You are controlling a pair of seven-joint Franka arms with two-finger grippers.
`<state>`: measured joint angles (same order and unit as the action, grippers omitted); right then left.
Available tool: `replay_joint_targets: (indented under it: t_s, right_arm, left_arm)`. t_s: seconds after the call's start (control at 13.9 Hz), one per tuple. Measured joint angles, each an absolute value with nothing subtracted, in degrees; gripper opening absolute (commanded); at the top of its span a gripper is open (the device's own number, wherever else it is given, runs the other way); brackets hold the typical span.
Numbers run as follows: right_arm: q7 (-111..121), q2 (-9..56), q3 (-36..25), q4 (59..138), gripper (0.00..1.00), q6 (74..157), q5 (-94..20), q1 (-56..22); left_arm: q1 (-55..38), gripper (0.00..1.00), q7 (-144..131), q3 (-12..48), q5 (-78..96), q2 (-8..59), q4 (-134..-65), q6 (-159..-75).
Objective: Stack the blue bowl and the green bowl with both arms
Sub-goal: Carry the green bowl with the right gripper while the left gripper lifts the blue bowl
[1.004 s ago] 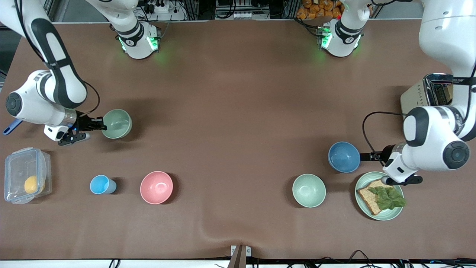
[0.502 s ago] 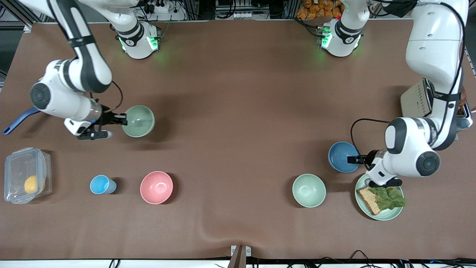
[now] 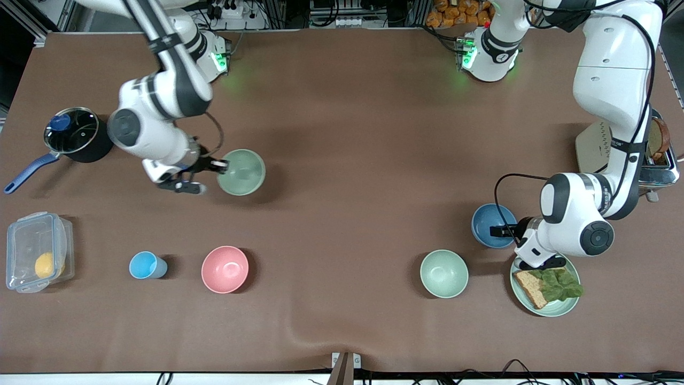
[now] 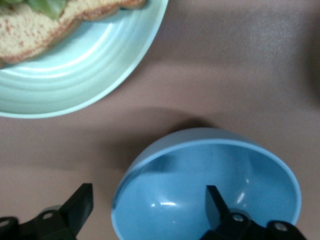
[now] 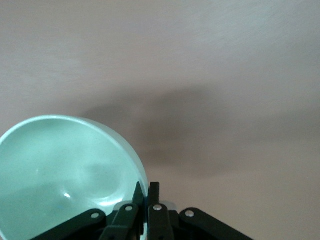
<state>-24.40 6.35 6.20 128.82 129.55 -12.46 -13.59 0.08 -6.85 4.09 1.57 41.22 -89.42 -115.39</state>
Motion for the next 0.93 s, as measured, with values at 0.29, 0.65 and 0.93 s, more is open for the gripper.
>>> replay_joint_targets:
  t_s: [0.29,0.65,0.93]
  right_arm:
    - [-38.3,7.8,6.2,129.4,0.00,136.5,-12.5,-22.0]
    - [-50.4,12.6,6.2,129.6,0.00,144.2,-12.5,-30.4]
    - [-58.0,16.3,6.2,129.7,0.00,151.3,-12.5,-35.5]
  left_arm:
    - [0.1,0.16,-6.9,4.0,1.6,41.4,-89.4,-116.0]
    - [0.1,0.00,-6.8,4.2,1.6,41.1,-89.4,-115.6]
    - [0.1,0.00,-6.9,4.2,1.6,40.9,-89.2,-115.8]
